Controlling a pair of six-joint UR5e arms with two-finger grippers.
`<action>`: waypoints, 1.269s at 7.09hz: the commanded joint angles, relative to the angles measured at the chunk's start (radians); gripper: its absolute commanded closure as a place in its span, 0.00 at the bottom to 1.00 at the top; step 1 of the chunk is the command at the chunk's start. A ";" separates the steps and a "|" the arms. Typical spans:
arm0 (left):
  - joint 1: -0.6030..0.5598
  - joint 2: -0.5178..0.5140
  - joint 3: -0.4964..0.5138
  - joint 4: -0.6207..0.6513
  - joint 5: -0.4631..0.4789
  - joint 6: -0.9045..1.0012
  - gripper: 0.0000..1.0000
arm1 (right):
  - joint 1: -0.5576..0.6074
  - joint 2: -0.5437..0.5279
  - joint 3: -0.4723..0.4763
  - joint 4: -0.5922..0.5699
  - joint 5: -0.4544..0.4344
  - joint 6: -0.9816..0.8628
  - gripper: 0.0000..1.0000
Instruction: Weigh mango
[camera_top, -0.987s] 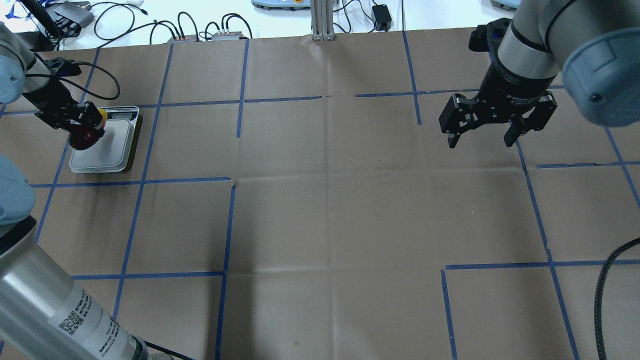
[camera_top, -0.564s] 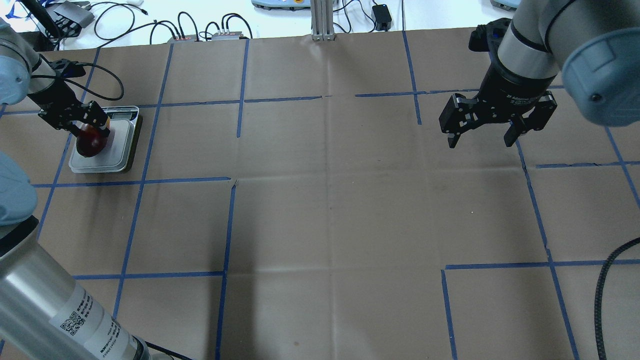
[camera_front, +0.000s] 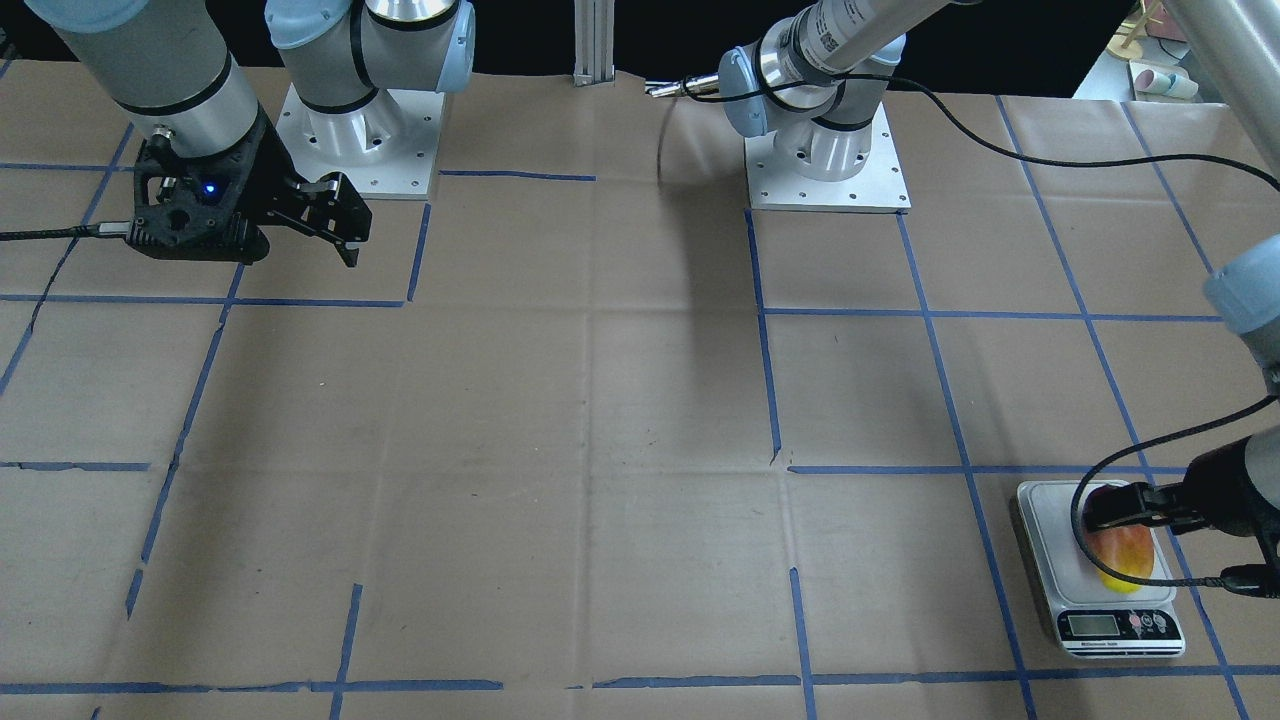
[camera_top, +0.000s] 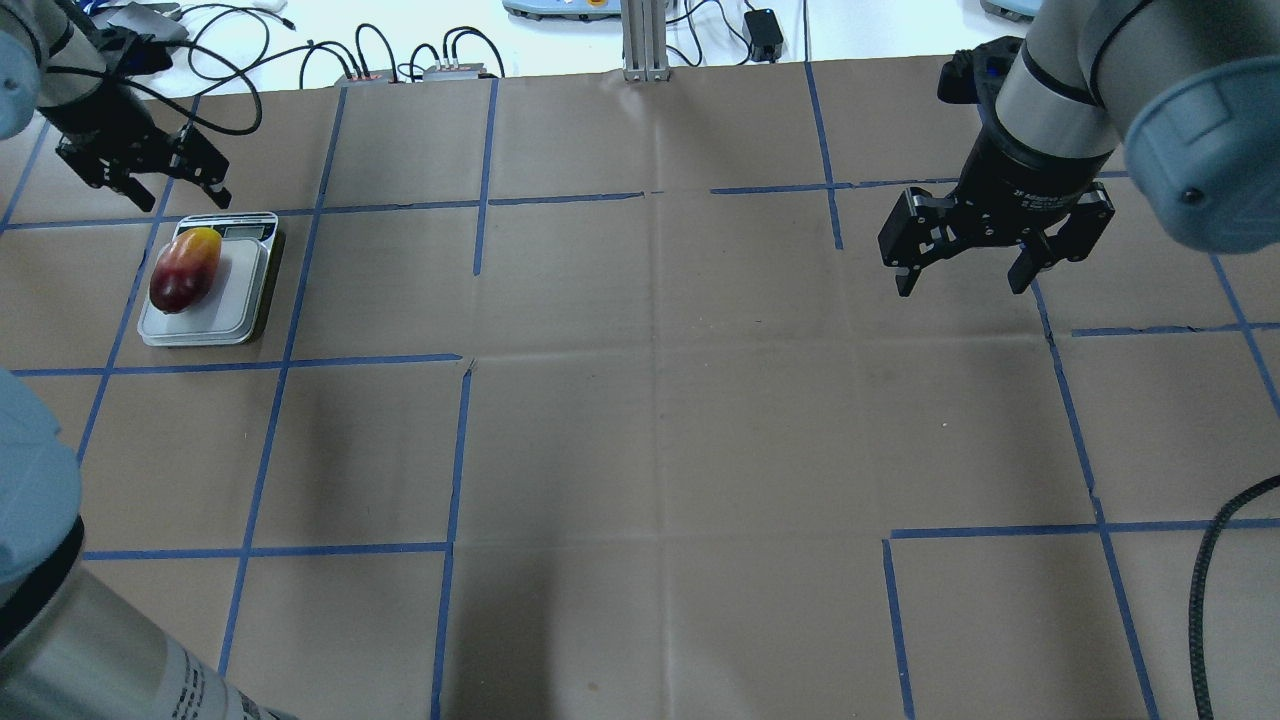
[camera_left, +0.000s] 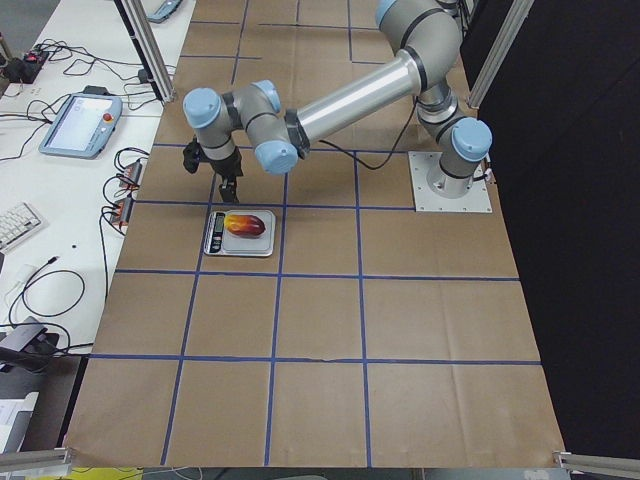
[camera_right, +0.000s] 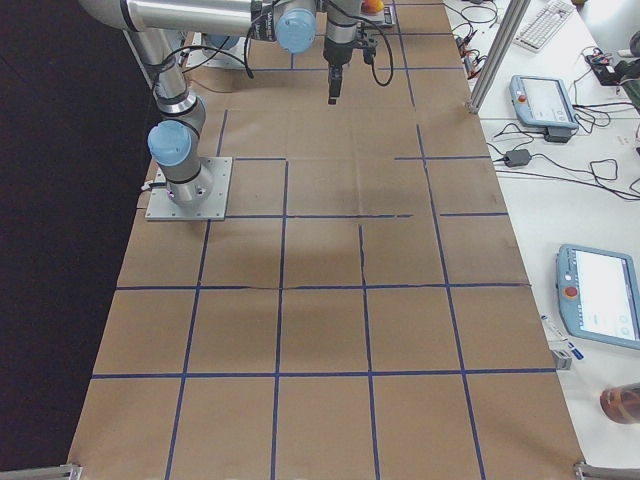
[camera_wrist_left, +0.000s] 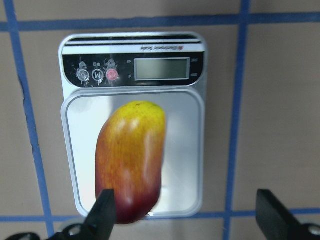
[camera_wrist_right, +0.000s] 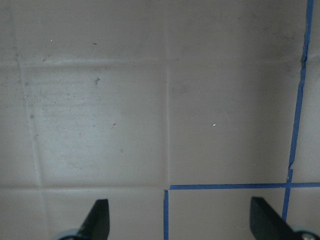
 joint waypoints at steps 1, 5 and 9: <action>-0.167 0.133 -0.014 -0.112 0.000 -0.198 0.00 | 0.000 0.000 0.000 0.000 0.000 0.000 0.00; -0.401 0.286 -0.149 -0.134 -0.002 -0.473 0.00 | 0.000 0.000 0.000 0.000 0.000 0.000 0.00; -0.407 0.319 -0.190 -0.109 -0.017 -0.557 0.00 | 0.000 0.000 0.000 0.000 0.000 0.000 0.00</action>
